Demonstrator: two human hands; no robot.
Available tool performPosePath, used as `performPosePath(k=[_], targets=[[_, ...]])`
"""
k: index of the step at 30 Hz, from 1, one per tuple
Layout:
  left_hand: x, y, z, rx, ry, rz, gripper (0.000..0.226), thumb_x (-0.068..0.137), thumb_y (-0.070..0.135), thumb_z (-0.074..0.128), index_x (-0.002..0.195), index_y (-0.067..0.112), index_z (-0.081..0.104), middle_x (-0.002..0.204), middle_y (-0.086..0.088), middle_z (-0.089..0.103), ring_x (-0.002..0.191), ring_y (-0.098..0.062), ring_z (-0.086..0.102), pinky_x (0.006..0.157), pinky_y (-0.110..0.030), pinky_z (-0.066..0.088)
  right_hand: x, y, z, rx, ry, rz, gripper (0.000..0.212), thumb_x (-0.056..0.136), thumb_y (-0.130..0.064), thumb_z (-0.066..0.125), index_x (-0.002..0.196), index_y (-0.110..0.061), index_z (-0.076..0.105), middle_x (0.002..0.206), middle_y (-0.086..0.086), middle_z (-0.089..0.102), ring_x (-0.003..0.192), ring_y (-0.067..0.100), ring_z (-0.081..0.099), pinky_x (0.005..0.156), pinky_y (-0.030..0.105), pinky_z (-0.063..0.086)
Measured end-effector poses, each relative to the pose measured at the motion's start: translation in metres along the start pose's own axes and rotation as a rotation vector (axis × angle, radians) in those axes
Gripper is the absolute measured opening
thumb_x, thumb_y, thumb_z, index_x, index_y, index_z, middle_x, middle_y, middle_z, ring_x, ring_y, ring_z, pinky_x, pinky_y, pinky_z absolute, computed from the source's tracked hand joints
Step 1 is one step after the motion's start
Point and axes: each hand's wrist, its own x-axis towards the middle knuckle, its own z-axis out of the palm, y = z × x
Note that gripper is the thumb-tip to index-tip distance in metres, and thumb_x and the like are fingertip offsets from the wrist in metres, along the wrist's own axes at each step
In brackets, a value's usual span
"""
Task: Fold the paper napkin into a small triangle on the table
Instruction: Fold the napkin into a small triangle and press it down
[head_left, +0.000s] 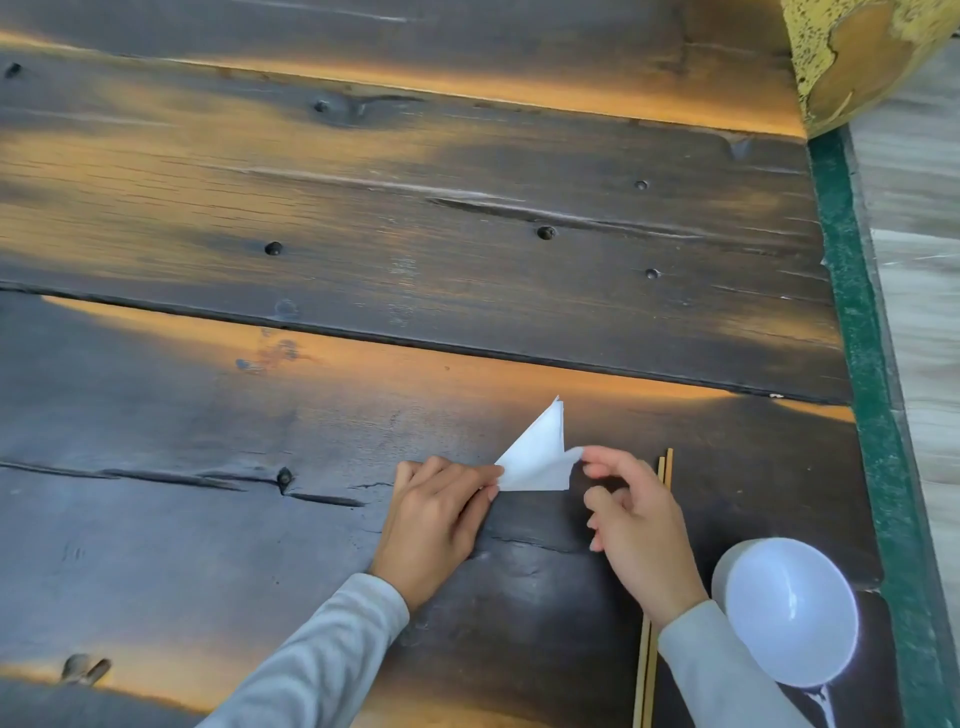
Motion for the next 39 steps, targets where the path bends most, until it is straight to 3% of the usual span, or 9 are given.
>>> performPosePath(k=[3,7,11,16,21,25,31,36,39], targets=[[0.005,0.002,-0.003,-0.03,-0.031,-0.036,0.016,0.092,0.024,0.069,0.107,0.024,0.074,0.085,0.015,0.072,0.08,-0.015,0.06,0.074,-0.037,0.036,0.009,-0.001,-0.003,-0.153,-0.113,-0.062,0.051,0.087,-0.012,0.067,0.101,-0.06,0.056,0.087,-0.025,0.069,0.063,0.014,0.064,0.066,0.027,0.056],[0.012,0.004,-0.008,-0.119,-0.095,-0.094,0.015,0.091,0.023,0.072,0.106,0.026,0.076,0.087,0.016,0.073,0.082,-0.012,0.06,0.081,-0.033,0.038,0.021,-0.006,0.003,-0.104,-0.113,-0.095,0.028,0.087,-0.038,0.073,0.102,-0.056,0.06,0.104,-0.043,0.065,0.062,0.004,0.061,0.062,0.023,0.053],[0.017,0.003,-0.011,-0.187,-0.146,-0.145,0.021,0.091,0.019,0.074,0.11,0.028,0.075,0.089,0.018,0.072,0.082,-0.006,0.057,0.084,-0.028,0.038,0.033,-0.006,0.006,0.004,-0.12,-0.008,0.025,0.085,-0.043,0.075,0.106,-0.051,0.065,0.104,-0.038,0.068,0.073,-0.002,0.063,0.074,0.026,0.055],[0.02,-0.001,-0.013,-0.212,-0.186,-0.167,0.024,0.091,0.021,0.073,0.114,0.03,0.073,0.091,0.022,0.071,0.082,0.001,0.054,0.089,-0.021,0.037,0.042,-0.011,0.006,0.136,-0.169,0.041,0.02,0.088,-0.035,0.075,0.105,-0.045,0.069,0.097,-0.021,0.078,0.069,0.009,0.068,0.055,0.017,0.051],[0.023,-0.002,-0.013,-0.24,-0.206,-0.214,0.025,0.091,0.022,0.072,0.114,0.033,0.071,0.089,0.025,0.07,0.081,-0.003,0.055,0.089,-0.021,0.038,0.051,-0.01,0.006,0.151,-0.214,0.049,0.008,0.092,-0.03,0.072,0.098,-0.033,0.077,0.096,-0.013,0.079,0.074,0.005,0.069,0.059,0.013,0.049],[0.026,-0.003,-0.014,-0.233,-0.226,-0.217,0.024,0.092,0.025,0.071,0.114,0.034,0.071,0.089,0.025,0.069,0.079,-0.004,0.056,0.086,-0.022,0.038,0.058,-0.009,0.007,0.136,-0.196,0.029,0.008,0.094,-0.03,0.07,0.092,-0.033,0.077,0.091,-0.01,0.08,0.075,0.009,0.07,0.062,0.016,0.05],[0.028,-0.003,-0.018,-0.264,-0.263,-0.242,0.025,0.091,0.022,0.071,0.112,0.035,0.071,0.087,0.02,0.068,0.078,-0.008,0.059,0.082,-0.027,0.046,0.065,-0.005,0.008,0.103,-0.133,0.037,0.008,0.094,-0.029,0.071,0.091,-0.029,0.078,0.089,-0.011,0.08,0.089,0.01,0.073,0.091,0.04,0.058],[0.032,-0.005,-0.02,-0.291,-0.243,-0.27,0.022,0.09,0.016,0.072,0.108,0.028,0.074,0.086,0.017,0.069,0.076,-0.011,0.061,0.07,-0.007,0.041,0.071,-0.006,0.009,0.084,-0.122,0.043,0.007,0.092,-0.03,0.072,0.089,-0.03,0.078,0.086,-0.01,0.08,0.088,0.01,0.074,0.094,0.044,0.056],[0.033,-0.004,-0.021,-0.287,-0.244,-0.281,0.019,0.09,0.015,0.073,0.106,0.024,0.075,0.085,0.014,0.07,0.076,-0.011,0.061,0.068,-0.004,0.039,0.075,-0.005,0.01,0.049,-0.123,0.048,0.007,0.092,-0.035,0.072,0.088,-0.035,0.077,0.084,-0.013,0.08,0.083,0.005,0.073,0.091,0.044,0.057]])
